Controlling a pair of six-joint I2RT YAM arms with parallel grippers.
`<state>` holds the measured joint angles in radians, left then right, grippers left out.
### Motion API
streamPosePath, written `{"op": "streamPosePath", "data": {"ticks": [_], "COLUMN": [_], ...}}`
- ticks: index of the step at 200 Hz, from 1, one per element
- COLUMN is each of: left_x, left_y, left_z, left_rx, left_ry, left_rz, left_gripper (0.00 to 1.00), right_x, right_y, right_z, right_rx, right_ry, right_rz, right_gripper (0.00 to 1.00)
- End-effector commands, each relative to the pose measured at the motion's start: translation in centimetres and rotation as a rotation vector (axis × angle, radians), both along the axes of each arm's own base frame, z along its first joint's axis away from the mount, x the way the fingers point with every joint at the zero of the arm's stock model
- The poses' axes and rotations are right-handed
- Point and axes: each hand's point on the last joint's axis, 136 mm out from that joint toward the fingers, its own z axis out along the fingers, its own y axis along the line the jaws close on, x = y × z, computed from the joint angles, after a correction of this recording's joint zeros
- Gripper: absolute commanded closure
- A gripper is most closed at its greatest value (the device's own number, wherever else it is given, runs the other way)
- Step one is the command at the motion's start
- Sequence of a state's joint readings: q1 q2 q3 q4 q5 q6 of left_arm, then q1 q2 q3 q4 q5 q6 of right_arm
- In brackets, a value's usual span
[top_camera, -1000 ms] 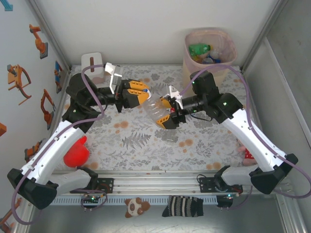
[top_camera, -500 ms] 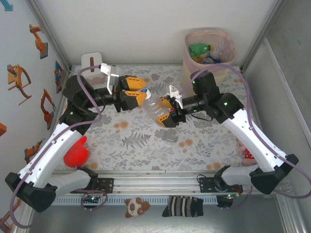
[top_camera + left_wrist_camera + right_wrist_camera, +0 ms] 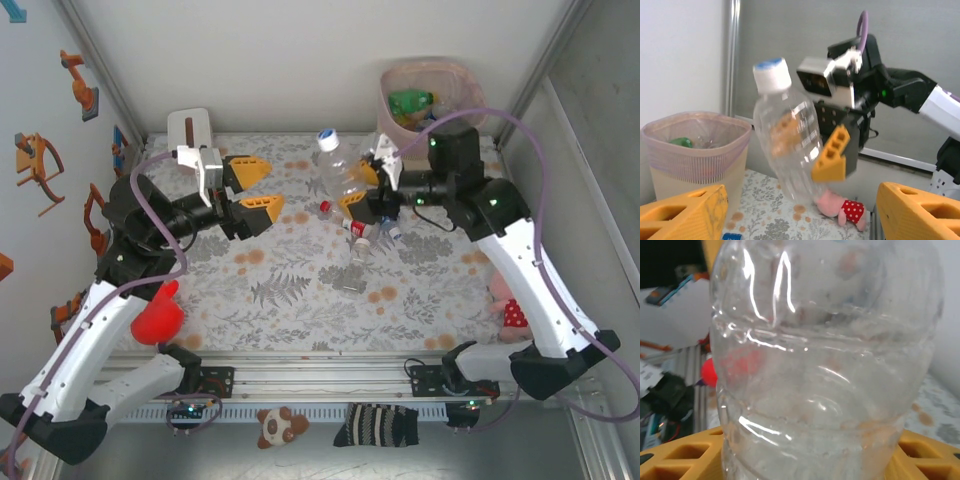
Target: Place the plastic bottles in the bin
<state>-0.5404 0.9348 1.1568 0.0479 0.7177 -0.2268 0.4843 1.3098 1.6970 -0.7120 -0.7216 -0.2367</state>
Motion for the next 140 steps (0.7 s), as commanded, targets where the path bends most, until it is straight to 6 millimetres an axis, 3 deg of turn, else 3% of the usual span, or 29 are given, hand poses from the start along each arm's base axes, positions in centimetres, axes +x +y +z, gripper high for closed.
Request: {"op": "streamPosePath", "data": {"ticks": [1, 49, 96, 140], "left_x": [0.4, 0.3, 0.8, 1.9], "left_y": [0.5, 0.8, 0.5, 0.0], "left_z": [-0.6, -0.7, -1.3, -2.4], "left_rx": [0.022, 0.020, 0.011, 0.001], "left_ry": [-0.008, -0.001, 0.029, 0.068], "left_rz": [0.040, 0.051, 0.049, 0.058], "left_gripper": [0.23, 0.23, 0.23, 0.23], "right_x": [3.5, 11.4, 18.4, 23.7], "right_y": [-1.8, -7.9, -15.3, -20.1], "right_z": [2.4, 3.9, 2.3, -0.3], "right_rx": [0.043, 0.080, -0.018, -0.133], "right_ry": [0.000, 0.066, 0.034, 0.012], "right_rz": [-0.163, -0.513, -0.817, -0.966], "right_gripper": [0.41, 0.42, 0.44, 0.46]}}
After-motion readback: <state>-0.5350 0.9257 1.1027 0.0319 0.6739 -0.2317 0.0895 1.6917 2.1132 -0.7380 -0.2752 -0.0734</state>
